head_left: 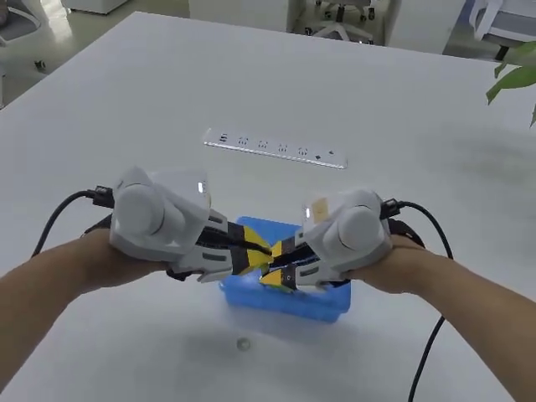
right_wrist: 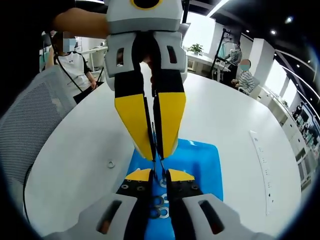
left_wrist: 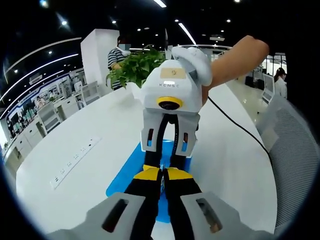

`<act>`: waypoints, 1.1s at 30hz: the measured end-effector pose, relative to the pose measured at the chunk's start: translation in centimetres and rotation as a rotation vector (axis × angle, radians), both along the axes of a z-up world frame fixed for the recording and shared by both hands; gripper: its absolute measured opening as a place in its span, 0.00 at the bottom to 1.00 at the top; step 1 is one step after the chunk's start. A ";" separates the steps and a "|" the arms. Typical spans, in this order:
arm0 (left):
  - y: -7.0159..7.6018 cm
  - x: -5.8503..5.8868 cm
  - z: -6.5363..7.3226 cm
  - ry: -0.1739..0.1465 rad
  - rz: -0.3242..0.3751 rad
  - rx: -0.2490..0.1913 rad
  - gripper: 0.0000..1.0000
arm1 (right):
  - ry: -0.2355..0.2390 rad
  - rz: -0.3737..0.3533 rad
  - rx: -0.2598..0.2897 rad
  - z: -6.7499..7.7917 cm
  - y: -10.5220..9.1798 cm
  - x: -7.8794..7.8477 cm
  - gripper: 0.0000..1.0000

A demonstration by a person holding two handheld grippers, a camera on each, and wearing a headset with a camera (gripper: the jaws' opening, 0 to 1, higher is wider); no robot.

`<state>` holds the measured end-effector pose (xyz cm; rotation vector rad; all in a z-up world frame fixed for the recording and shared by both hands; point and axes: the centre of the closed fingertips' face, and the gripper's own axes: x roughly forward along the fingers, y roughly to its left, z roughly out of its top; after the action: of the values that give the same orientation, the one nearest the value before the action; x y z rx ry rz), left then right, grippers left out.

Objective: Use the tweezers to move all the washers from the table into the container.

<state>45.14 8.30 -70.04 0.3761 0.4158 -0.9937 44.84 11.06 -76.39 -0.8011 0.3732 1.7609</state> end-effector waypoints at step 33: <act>0.5 -2.1 4.2 -0.012 0.028 -0.024 0.06 | 0.000 -0.158 0.031 4.0 -4.0 -0.7 0.28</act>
<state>43.01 8.78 -65.82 0.3535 0.3973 -0.9679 44.10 7.03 -72.44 -0.7297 0.3971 1.6160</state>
